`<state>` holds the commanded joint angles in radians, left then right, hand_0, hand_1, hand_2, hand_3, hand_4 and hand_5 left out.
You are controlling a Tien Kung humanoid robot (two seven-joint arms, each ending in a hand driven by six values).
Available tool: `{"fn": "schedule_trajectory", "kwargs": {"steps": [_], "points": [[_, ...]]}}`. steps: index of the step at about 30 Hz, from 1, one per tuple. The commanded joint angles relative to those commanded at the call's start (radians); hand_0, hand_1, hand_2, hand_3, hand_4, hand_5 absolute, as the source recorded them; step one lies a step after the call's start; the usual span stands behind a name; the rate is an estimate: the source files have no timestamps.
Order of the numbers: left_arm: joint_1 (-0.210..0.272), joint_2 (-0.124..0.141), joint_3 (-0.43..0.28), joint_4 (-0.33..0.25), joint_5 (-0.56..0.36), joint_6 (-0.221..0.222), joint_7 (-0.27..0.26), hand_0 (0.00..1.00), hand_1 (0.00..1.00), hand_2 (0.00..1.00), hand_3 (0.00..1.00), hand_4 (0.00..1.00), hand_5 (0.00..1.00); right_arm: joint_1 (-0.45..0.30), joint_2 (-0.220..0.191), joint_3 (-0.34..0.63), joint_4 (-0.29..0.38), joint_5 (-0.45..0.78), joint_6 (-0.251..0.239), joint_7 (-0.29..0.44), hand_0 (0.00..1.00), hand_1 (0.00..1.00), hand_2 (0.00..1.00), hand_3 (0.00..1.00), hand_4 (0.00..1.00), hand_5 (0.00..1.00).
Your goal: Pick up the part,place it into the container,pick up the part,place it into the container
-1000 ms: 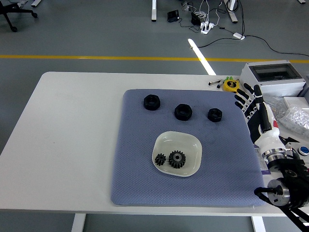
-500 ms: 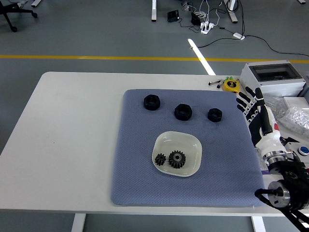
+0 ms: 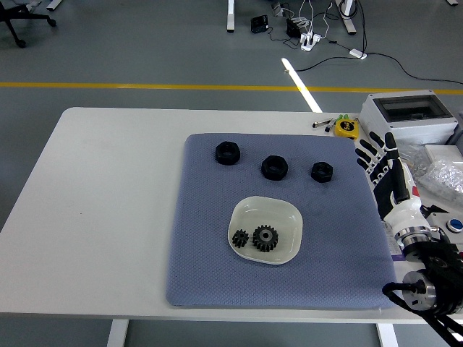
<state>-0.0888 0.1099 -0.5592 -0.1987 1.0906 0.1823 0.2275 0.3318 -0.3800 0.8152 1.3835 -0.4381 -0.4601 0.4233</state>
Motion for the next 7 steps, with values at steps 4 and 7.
{"fn": "schedule_trajectory", "kwargs": {"steps": [4, 7], "points": [[-0.002, 0.0, 0.005, 0.0, -0.008, 0.001, -0.001, 0.662, 0.537, 0.572, 0.561, 0.629, 0.616, -0.001, -0.002, 0.005, -0.001, -0.008, -0.001, -0.004, 0.948, 0.851, 0.86, 0.877, 0.998, 0.92], [-0.003, 0.0, 0.005, 0.0, -0.009, 0.001, -0.001, 0.662, 0.537, 0.572, 0.561, 0.629, 0.616, -0.003, -0.002, 0.007, -0.003, -0.014, 0.002, -0.009, 0.948, 0.851, 0.86, 0.877, 0.998, 0.92]]}}
